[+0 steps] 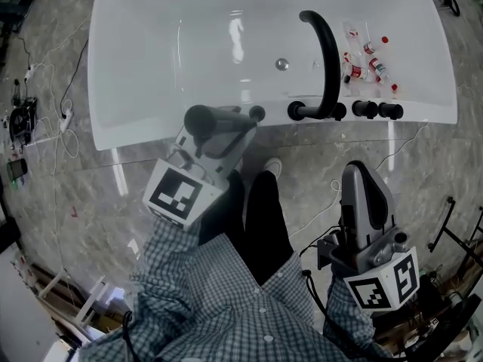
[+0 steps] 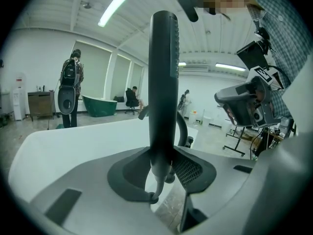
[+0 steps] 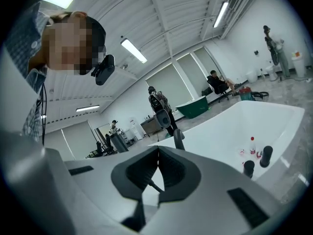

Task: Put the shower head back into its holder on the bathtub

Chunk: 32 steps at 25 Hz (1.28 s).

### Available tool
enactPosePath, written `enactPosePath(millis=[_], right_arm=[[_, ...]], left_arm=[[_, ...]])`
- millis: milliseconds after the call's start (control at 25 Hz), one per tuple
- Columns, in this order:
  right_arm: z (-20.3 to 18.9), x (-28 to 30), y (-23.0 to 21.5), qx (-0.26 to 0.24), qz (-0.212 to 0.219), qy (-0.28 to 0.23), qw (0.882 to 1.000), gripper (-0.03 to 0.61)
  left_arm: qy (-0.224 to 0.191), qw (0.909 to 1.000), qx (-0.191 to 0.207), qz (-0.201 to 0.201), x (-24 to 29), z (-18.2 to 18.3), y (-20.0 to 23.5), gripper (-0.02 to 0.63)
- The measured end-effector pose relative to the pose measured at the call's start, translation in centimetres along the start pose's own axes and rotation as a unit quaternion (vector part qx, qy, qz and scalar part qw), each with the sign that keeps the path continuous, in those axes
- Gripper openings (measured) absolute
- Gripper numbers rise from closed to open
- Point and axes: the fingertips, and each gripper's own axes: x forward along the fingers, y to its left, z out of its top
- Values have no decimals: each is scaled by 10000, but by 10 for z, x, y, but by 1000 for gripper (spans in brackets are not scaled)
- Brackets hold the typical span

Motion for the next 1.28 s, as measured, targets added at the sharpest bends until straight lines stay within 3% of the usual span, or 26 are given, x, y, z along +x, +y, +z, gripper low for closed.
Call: enactPosePath(millis=[400, 1280], right_arm=[[-18, 3, -9, -135, 9, 158, 9998, 15], [-58, 18, -46, 272, 14, 484, 9985, 15]], left_arm=[[96, 9998, 3, 153, 20, -33, 8, 140], [593, 9975, -107, 361, 79, -113, 21, 141]])
